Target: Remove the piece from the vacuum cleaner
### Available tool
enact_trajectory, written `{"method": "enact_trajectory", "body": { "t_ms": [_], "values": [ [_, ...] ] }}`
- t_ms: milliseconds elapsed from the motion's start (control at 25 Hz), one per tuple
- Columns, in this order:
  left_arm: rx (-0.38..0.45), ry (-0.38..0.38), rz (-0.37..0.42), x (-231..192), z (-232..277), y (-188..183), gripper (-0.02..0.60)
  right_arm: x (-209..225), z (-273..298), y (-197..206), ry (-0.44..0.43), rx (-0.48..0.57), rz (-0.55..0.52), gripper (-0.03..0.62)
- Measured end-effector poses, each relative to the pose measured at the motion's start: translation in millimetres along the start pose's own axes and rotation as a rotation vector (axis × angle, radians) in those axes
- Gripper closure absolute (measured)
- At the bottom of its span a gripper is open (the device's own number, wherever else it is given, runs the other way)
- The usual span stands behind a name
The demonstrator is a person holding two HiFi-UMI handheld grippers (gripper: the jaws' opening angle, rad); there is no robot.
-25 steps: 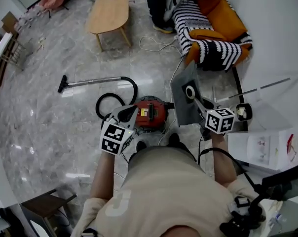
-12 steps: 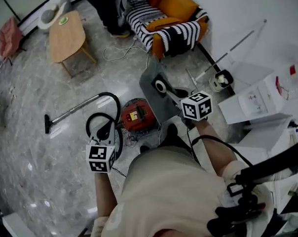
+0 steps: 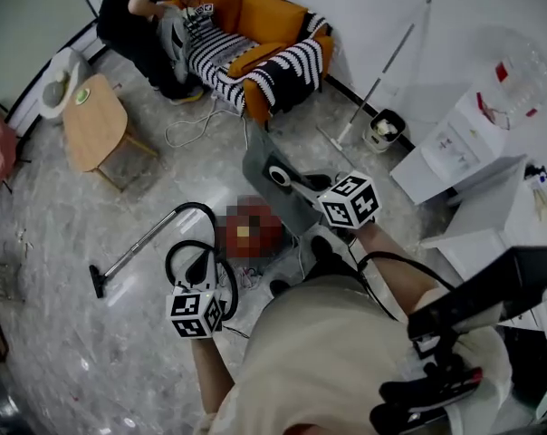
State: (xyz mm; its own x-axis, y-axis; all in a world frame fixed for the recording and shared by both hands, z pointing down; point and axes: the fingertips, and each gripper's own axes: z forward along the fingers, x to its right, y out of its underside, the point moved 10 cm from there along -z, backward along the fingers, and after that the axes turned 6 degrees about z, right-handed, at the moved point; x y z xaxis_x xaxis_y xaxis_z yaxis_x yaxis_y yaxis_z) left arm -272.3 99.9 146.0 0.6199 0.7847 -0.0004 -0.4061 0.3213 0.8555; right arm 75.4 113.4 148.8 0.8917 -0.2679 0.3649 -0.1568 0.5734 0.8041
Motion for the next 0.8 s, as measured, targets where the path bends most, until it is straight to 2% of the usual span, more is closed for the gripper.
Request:
{"method": "enact_trajectory", "body": {
  "t_ms": [200,560,680,800],
  "values": [
    [0.013,0.015,0.054,27,1,-15,0.588,13,-19,6,-0.023,0.009,0.023,0.569],
    [-0.004,-0.017,0.013,92,1,-21,0.588,40,-59,22,-0.120,0.024,-0.005,0.569],
    [-0.013,-0.026,-0.021,121,8,-21,0.588,58,-82,36,-0.121,0.000,-0.012,0.569],
    [-0.018,-0.028,-0.017,157,13,-28,0.588,79,-104,50,-0.130,-0.017,0.002,0.569]
  ]
}}
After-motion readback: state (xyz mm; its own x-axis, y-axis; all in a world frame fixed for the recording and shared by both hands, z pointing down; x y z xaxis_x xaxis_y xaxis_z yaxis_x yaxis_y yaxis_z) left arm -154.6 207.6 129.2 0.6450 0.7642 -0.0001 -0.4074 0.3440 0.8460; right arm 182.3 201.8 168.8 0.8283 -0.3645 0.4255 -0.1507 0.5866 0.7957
